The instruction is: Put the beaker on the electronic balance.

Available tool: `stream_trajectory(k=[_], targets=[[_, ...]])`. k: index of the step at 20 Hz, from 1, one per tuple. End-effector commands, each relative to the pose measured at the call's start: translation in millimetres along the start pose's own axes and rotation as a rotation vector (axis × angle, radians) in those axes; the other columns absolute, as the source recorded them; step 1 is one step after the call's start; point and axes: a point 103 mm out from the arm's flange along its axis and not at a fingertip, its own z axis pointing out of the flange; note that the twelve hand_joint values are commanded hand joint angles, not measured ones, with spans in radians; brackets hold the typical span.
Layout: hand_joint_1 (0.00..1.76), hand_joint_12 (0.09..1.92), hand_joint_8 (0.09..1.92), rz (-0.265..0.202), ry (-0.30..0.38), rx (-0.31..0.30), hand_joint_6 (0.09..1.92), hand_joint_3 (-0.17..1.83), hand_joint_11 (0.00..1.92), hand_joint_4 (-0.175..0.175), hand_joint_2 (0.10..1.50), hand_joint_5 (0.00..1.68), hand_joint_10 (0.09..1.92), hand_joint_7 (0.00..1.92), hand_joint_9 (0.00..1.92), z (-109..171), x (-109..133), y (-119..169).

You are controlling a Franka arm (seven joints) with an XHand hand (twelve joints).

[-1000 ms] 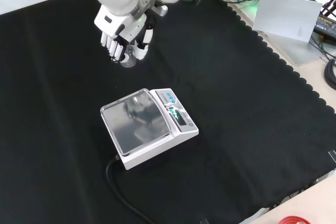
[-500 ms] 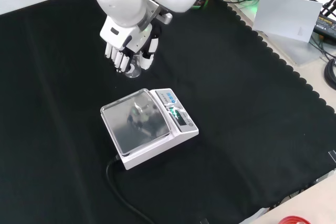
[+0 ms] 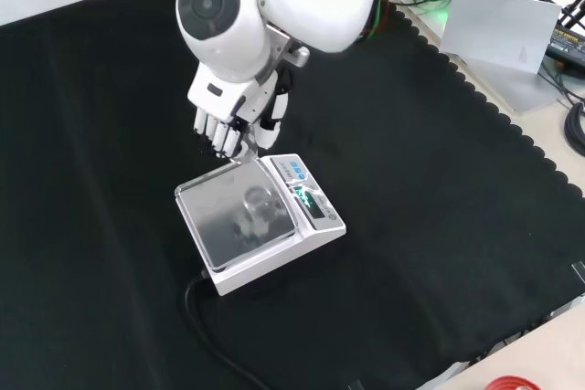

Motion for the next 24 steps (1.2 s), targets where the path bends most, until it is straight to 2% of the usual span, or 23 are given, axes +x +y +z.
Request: stream_trajectory(k=[1, 9, 15, 24], targets=[[1.11, 1.19, 0.81, -0.037, 0.013, 0.003, 1.25, 0.01, 0.76, -0.155, 1.19, 0.82, 0.77, 0.71, 0.94, 2.2, 15.7, 8.3], [1.11, 1.18, 0.81, -0.067, 0.001, 0.036, 1.25, 0.01, 0.77, -0.156, 1.2, 0.82, 0.78, 0.71, 0.94, 15.0, 30.8, 26.7], [1.11, 1.18, 0.81, -0.088, -0.021, 0.043, 1.25, 0.01, 0.77, -0.157, 1.2, 0.82, 0.78, 0.71, 0.94, 12.0, 45.9, 40.7], [1.11, 1.18, 0.81, -0.102, -0.059, 0.067, 1.25, 0.01, 0.77, -0.158, 1.2, 0.82, 0.78, 0.71, 0.94, 13.9, 55.7, 58.7]])
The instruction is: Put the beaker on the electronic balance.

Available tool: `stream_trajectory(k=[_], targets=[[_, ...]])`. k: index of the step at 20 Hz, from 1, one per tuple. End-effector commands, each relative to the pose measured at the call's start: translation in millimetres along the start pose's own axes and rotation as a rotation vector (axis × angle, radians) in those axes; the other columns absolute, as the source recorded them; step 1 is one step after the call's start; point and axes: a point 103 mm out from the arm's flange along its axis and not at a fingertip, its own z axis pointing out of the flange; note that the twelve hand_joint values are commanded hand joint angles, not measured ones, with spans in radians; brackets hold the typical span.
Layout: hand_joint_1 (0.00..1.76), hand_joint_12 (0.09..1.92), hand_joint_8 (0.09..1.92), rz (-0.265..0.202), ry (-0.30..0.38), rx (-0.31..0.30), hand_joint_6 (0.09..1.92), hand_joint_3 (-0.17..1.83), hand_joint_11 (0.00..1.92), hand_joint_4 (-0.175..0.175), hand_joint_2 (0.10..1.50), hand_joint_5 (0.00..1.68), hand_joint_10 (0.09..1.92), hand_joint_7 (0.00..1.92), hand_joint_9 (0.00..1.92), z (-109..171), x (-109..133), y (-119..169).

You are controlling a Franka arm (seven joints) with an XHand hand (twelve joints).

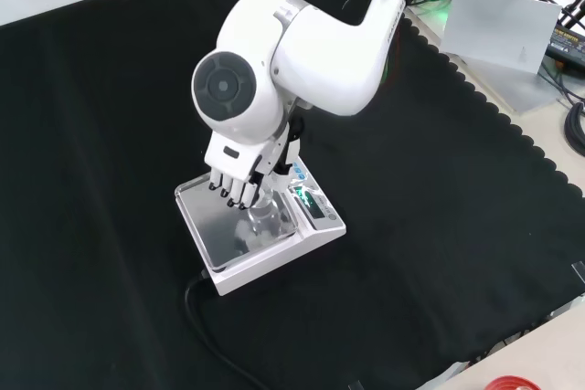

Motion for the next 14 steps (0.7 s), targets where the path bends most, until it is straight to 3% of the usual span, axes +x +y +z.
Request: stream_trajectory(k=[1, 3, 4, 5, 9, 10, 14], targets=[[1.11, 1.18, 0.81, -0.015, -0.034, 0.031, 1.25, 0.01, 0.77, -0.158, 1.2, 0.82, 0.78, 0.71, 0.94, 3.5, 7.5, 11.5], [1.11, 1.18, 0.81, -0.015, -0.047, 0.038, 1.25, 0.01, 0.77, -0.159, 1.2, 0.82, 0.78, 0.71, 0.94, 3.0, 7.3, 14.8], [1.11, 1.18, 0.81, -0.096, -0.015, 0.005, 1.25, 0.01, 0.77, -0.159, 1.2, 0.82, 0.78, 0.71, 0.94, 3.8, 5.1, 17.4], [1.11, 1.18, 0.81, -0.105, -0.023, 0.001, 1.25, 0.01, 0.77, -0.159, 1.2, 0.82, 0.78, 0.71, 0.94, 4.4, 2.5, 18.6], [1.11, 1.18, 0.82, -0.055, -0.069, 0.031, 1.25, 0.01, 0.77, -0.159, 1.2, 0.82, 0.78, 0.72, 0.94, 6.3, -1.5, 22.2], [1.11, 1.18, 0.82, -0.022, -0.063, 0.044, 1.25, 0.01, 0.77, -0.16, 1.2, 0.82, 0.78, 0.72, 0.94, 5.1, 1.3, 23.4], [1.11, 1.18, 0.82, -0.018, -0.043, 0.047, 1.25, 0.01, 0.77, -0.16, 1.2, 0.82, 0.78, 0.72, 0.94, 4.3, 2.5, 23.7]])
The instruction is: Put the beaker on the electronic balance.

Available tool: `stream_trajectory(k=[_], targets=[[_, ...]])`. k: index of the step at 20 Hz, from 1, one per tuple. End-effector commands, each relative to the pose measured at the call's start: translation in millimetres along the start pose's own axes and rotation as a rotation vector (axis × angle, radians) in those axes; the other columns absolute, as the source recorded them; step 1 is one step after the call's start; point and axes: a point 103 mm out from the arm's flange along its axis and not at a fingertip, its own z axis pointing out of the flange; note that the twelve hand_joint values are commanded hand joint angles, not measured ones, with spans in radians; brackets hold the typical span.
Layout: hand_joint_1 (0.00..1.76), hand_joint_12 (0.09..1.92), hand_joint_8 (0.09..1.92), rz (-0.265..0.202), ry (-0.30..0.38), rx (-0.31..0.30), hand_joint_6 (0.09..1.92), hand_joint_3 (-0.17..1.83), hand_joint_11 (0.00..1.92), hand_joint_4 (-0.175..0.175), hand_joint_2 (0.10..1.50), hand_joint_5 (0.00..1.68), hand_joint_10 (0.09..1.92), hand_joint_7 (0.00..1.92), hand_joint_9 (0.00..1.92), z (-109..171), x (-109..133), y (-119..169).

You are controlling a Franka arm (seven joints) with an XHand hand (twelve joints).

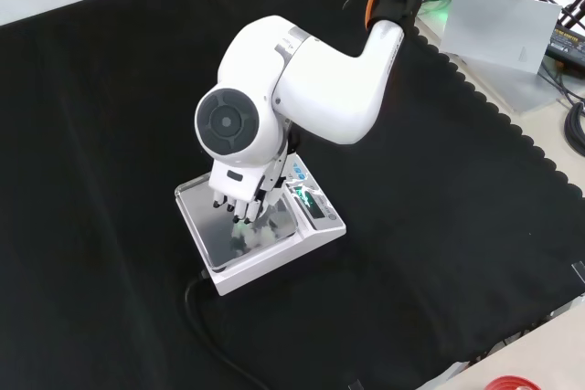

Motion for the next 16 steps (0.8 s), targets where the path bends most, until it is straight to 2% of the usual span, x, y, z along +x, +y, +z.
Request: stream_trajectory(k=[1, 5, 6, 10, 11, 13, 15, 16], targets=[[1.11, 1.18, 0.82, 0.054, 0.004, 0.013, 1.25, 0.01, 0.77, -0.161, 1.2, 0.82, 0.78, 0.72, 0.94, -5.5, -1.7, 4.1], [1.11, 1.18, 0.82, 0.044, 0.032, -0.002, 1.25, 0.01, 0.77, -0.161, 1.2, 0.82, 0.78, 0.72, 0.94, -6.0, -1.6, 4.0], [1.11, 1.18, 0.82, 0.05, 0.028, -0.026, 1.25, 0.01, 0.77, -0.162, 1.2, 0.82, 0.78, 0.72, 0.94, -5.9, -1.6, 4.2], [1.11, 1.18, 0.82, 0.054, 0.019, -0.061, 1.25, 0.01, 0.77, -0.162, 1.2, 0.82, 0.78, 0.72, 0.94, -5.9, -1.7, 4.4], [1.11, 1.18, 0.82, 0.054, 0.03, -0.076, 1.25, 0.01, 0.77, -0.163, 1.2, 0.82, 0.78, 0.72, 0.94, -12.8, -8.9, 0.0], [1.09, 1.19, 0.82, 0.089, 0.028, -0.065, 1.28, 0.01, 0.75, -0.147, 1.21, 0.79, 0.78, 0.7, 0.92, -22.9, -14.3, -6.4], [1.05, 1.24, 0.8, 0.084, 0.044, -0.093, 1.1, -0.03, 0.65, -0.093, 1.17, 0.69, 0.78, 0.61, 0.86, -28.1, -17.9, -11.1], [1.0, 1.28, 0.8, 0.078, 0.061, -0.107, 1.02, -0.08, 0.57, -0.078, 1.14, 0.62, 0.8, 0.54, 0.77, -30.2, -19.5, -14.8]])
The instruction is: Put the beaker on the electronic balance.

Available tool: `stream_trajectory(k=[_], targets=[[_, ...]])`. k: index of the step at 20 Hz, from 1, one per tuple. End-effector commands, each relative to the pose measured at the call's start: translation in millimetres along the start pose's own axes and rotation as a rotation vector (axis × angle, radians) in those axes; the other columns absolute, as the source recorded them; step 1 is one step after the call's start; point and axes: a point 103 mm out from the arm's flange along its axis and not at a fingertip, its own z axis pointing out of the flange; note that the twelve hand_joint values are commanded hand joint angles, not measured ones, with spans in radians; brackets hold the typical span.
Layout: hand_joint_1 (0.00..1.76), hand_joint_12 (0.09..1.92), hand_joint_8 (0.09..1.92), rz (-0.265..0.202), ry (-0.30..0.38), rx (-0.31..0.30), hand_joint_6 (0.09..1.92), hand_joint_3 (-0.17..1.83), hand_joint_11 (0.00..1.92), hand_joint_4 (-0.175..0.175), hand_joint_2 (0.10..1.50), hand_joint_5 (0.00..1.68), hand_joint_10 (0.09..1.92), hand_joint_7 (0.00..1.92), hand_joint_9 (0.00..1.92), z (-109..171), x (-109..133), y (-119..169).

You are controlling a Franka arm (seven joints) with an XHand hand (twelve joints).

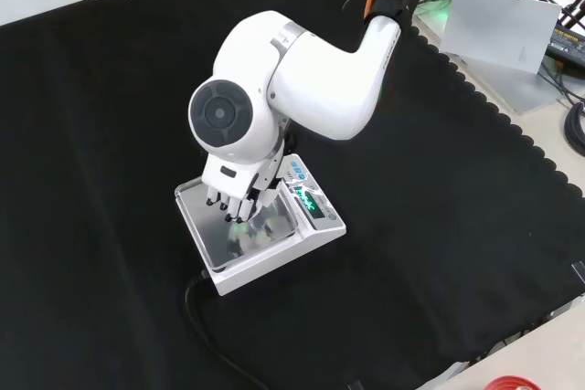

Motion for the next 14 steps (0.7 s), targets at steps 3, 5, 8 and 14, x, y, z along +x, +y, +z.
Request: stream_trajectory(k=[3, 5, 8, 14], targets=[[0.82, 1.38, 0.78, 0.025, 0.066, -0.139, 0.75, -0.16, 0.27, -0.067, 1.04, 0.31, 0.83, 0.29, 0.46, -35.0, -23.4, -26.9], [0.74, 1.43, 0.75, 0.027, 0.077, -0.17, 0.53, -0.17, 0.09, -0.053, 0.98, 0.22, 0.85, 0.14, 0.28, -40.1, -26.8, -33.9], [0.67, 1.41, 0.71, 0.043, 0.067, -0.197, 0.31, -0.17, 0.01, -0.041, 0.93, 0.21, 0.86, 0.07, 0.16, -45.4, -31.0, -44.5], [0.66, 1.43, 0.71, 0.076, 0.028, -0.193, 0.24, -0.17, 0.06, -0.049, 0.94, 0.35, 0.84, 0.17, 0.29, -34.8, -47.1, -74.8]])
